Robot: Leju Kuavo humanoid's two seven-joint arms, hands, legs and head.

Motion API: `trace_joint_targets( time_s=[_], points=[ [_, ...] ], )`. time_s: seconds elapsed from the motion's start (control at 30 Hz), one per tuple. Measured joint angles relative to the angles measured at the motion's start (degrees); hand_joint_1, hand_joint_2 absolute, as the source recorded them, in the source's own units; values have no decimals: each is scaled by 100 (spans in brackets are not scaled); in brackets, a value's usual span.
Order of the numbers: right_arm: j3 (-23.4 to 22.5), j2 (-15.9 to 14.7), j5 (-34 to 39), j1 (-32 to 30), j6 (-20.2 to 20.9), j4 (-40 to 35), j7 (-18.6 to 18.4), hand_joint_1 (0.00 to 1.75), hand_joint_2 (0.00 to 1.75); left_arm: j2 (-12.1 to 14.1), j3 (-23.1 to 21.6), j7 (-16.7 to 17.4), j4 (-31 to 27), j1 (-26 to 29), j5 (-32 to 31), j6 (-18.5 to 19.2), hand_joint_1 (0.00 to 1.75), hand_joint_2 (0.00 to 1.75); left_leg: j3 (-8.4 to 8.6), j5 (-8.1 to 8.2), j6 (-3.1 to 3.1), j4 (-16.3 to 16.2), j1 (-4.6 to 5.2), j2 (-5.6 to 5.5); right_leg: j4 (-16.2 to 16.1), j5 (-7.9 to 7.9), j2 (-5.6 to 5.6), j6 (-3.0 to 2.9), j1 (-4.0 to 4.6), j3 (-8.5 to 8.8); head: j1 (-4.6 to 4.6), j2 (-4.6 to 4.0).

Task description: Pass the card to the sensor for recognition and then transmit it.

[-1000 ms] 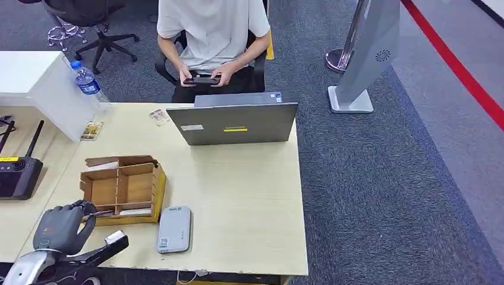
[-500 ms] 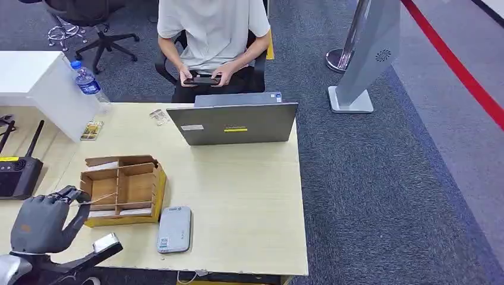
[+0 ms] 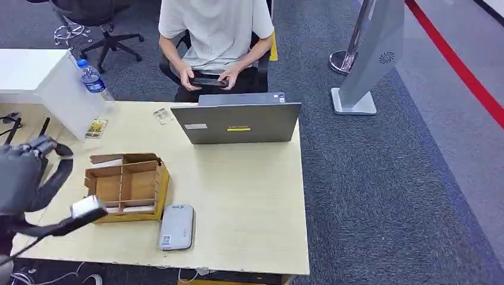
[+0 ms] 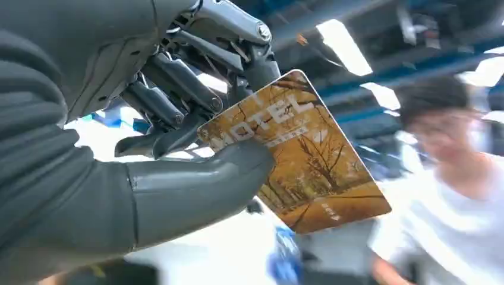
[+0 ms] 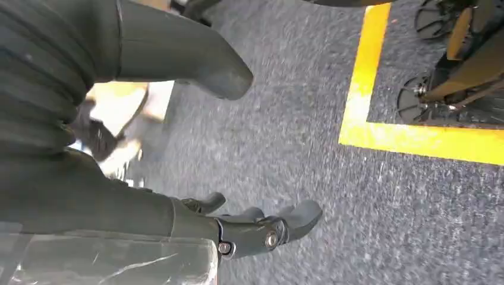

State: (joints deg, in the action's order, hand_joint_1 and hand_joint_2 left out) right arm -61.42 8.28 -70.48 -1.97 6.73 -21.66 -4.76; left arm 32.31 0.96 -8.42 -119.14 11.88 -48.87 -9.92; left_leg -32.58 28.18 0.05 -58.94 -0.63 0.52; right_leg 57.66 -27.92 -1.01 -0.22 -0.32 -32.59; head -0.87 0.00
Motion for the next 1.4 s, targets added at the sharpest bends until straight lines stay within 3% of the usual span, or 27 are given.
trace_joint_targets(
  time_s=[0.03,0.1,0.13,0.2,0.23,0.27,0.3,0.33,0.4,0.43,0.6,0.8,1.0,1.07,1.17,1.3,1.4],
  points=[
    [-2,0,-15,2,2,0,0,0,175,2,-2,22,0,-47,-4,48,175,175,0,-1,0,0,0,-3,0,0,-3,0,0,0,0,0],
    [0,0,-202,60,-7,11,26,0,175,-35,-112,463,143,-1167,-289,770,175,175,-15,-25,0,0,0,-39,-2,6,-42,-1,1,-5,15,0],
    [0,-7,-365,152,-65,85,59,0,175,-211,-427,905,787,-2264,-775,983,175,175,-18,-45,-6,0,-1,-47,-1,29,-49,-2,1,8,-4,0],
    [11,-55,-546,275,-116,245,66,0,175,-542,-1094,1335,2005,-3694,-1348,1094,175,175,-22,-64,-6,-4,2,-17,0,66,-17,0,-1,-8,6,0],
    [70,-105,-643,329,-146,376,59,0,175,-805,-1441,1603,2971,-4493,-1839,1261,175,175,-32,-70,0,-13,2,-20,-1,71,-18,5,-1,-13,9,0],
    [103,-155,-702,396,-159,487,29,0,175,-1031,-1748,1714,3943,-5073,-2159,1239,175,175,-35,-71,2,-15,2,-15,0,79,-10,5,-1,-16,2,0],
    [111,-170,-713,421,-157,531,13,0,175,-1139,-1864,1760,4336,-5323,-2240,1239,175,175,-38,-73,5,-16,2,-14,0,81,-9,7,-1,-16,7,-2],
    [144,-206,-717,468,-151,616,-4,0,175,-1395,-2110,1828,5136,-5799,-2368,1243,175,175,-41,-73,4,-17,3,4,0,88,11,7,-1,-19,7,0],
    [171,-238,-717,478,-142,689,-50,0,175,-1633,-2245,1874,5734,-6147,-2378,1243,175,175,-47,-72,5,-19,3,13,0,89,19,8,-2,-27,13,0],
    [177,-243,-717,478,-140,708,-53,0,175,-1690,-2271,1876,5861,-6233,-2376,1243,0,175,-48,-72,6,-19,3,15,-1,89,22,8,-2,-30,11,0],
    [201,-271,-717,480,-140,771,-59,0,175,-1893,-2306,1894,6168,-6392,-2248,1348,0,175,-64,-71,6,-18,2,23,0,89,27,8,-1,-48,11,0],
    [203,-297,-689,469,-142,802,-55,0,175,-1869,-2306,1739,6142,-6303,-1889,1230,0,175,-67,-71,5,-15,1,27,3,89,32,7,0,-49,13,0],
    [203,-310,-632,368,-162,804,-46,0,175,-1094,-2214,1489,5357,-5873,-1165,1195,0,175,-71,-70,2,-11,-1,53,9,86,58,4,2,-59,13,0],
    [195,-317,-582,343,-179,802,-37,0,175,-666,-2018,1426,5094,-5656,-788,1100,0,175,-71,-66,-3,-2,-1,66,14,84,70,0,2,-61,22,0],
    [175,-323,-569,282,-212,796,-5,0,175,145,-1344,1149,4798,-5110,-26,870,0,175,-48,-49,-23,7,-1,126,18,79,132,-9,2,-63,6,0],
    [85,-326,-553,189,-251,723,55,0,175,1275,385,577,4947,-3880,1262,723,0,175,-29,-28,-43,26,-2,174,25,61,182,-35,1,-64,11,0],
    [28,-330,-457,162,-275,651,461,0,175,1800,2340,-179,5750,-3086,2200,910,0,175,-32,-16,-52,27,-14,195,26,51,207,-45,12,-78,-4,0]
  ],
)
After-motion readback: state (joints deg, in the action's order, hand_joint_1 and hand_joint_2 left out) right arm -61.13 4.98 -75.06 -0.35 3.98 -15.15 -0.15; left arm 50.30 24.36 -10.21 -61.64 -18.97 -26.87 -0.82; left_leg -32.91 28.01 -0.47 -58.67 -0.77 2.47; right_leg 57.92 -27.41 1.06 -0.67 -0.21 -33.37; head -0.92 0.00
